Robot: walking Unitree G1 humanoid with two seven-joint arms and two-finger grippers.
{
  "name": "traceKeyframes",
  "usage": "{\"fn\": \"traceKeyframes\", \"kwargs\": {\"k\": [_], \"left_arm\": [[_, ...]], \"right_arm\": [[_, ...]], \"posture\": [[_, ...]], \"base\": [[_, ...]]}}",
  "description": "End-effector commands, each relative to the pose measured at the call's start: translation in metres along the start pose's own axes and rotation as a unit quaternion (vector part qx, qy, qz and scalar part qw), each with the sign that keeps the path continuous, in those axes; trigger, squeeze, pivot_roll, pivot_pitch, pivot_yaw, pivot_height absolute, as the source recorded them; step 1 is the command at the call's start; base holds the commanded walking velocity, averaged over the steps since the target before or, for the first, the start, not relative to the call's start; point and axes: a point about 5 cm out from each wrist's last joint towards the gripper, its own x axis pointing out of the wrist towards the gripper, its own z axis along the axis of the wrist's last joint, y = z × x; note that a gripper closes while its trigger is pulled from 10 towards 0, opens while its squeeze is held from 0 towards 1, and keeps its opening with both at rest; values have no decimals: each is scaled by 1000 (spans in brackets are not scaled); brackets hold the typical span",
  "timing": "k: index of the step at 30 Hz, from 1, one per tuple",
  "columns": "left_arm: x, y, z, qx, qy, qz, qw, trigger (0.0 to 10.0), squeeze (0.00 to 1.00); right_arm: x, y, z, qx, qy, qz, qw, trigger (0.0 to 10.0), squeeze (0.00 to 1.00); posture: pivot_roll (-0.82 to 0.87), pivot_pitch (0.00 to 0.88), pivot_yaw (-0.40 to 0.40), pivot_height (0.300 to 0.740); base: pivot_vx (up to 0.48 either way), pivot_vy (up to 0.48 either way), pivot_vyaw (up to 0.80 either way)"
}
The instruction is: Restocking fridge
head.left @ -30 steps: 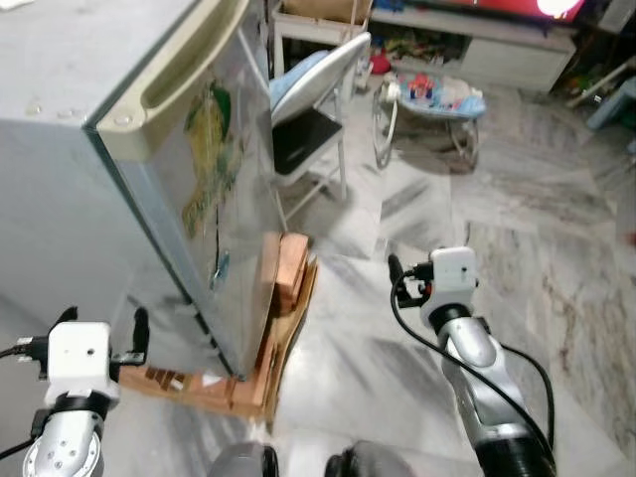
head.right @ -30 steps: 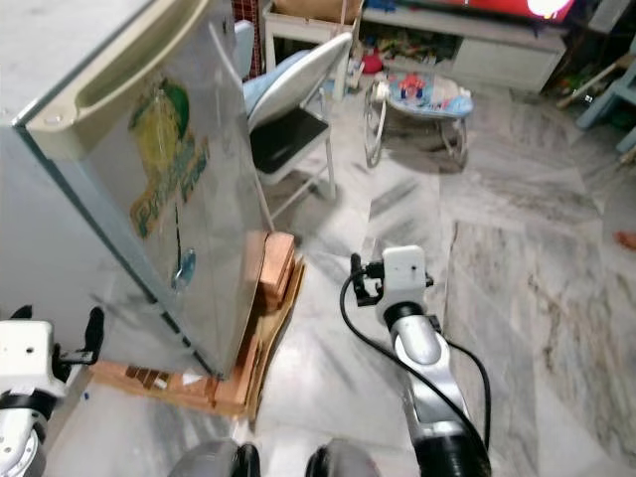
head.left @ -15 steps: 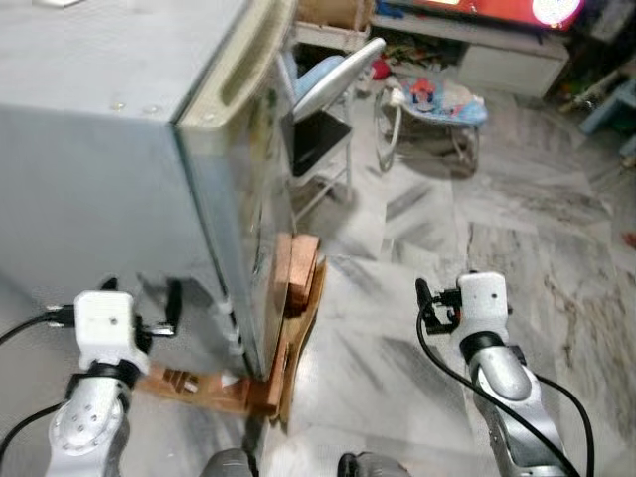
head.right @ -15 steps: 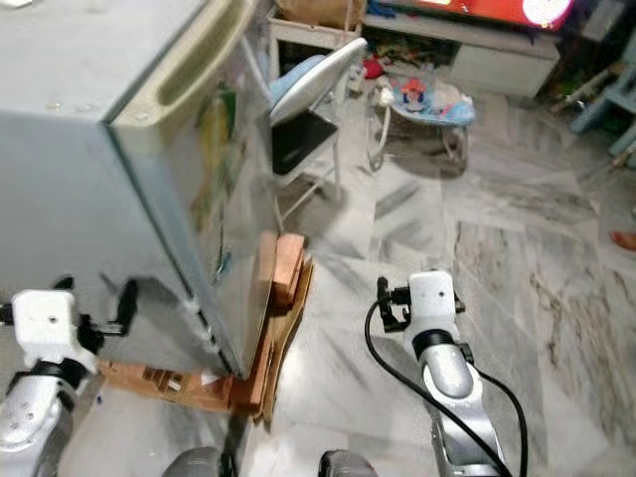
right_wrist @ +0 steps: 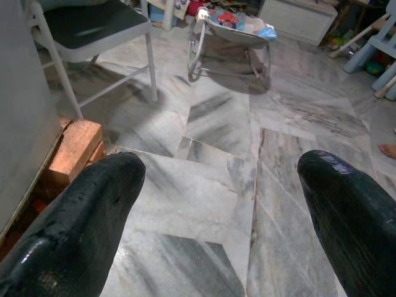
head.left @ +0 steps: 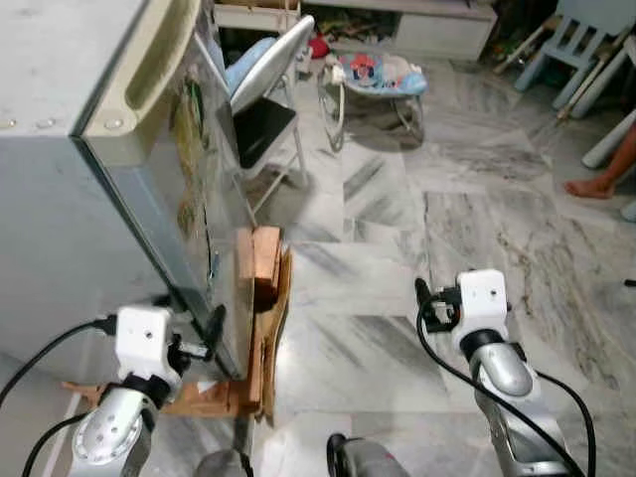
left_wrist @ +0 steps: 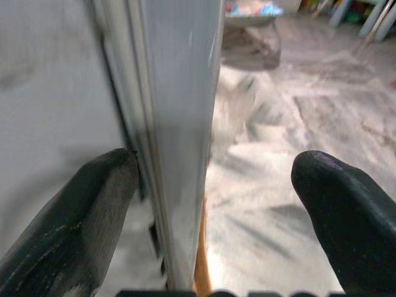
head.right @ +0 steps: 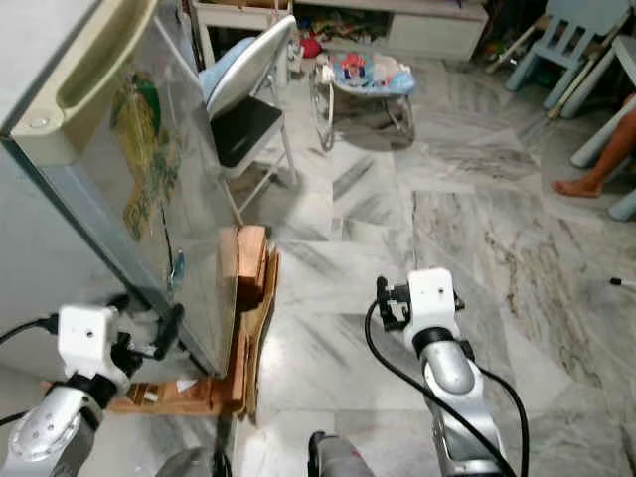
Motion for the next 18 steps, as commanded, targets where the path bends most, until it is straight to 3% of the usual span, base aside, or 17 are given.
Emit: {"fn": "traceKeyframes", "kwargs": {"k": [1,9,18], "left_arm": [[-4,0,1,4,1,2,1000,10000,0],[-1,-2,0,15,5,11,1000,10000,0],[25,-3,10,23,-13,-9,1000,10000,0]], "right_arm": [[0,-1,-2,0,7,3,1000,10000,0],[2,0,-3,-3,10,8,1000,10000,0],[5,0,-1,-8,10,8,1000,10000,0]], "posture": [[46,118,-55,740],[48,113,-58,740],[40,109,-61,740]], "base": [[0,0,0],[0,0,0],[0,0,0]]}}
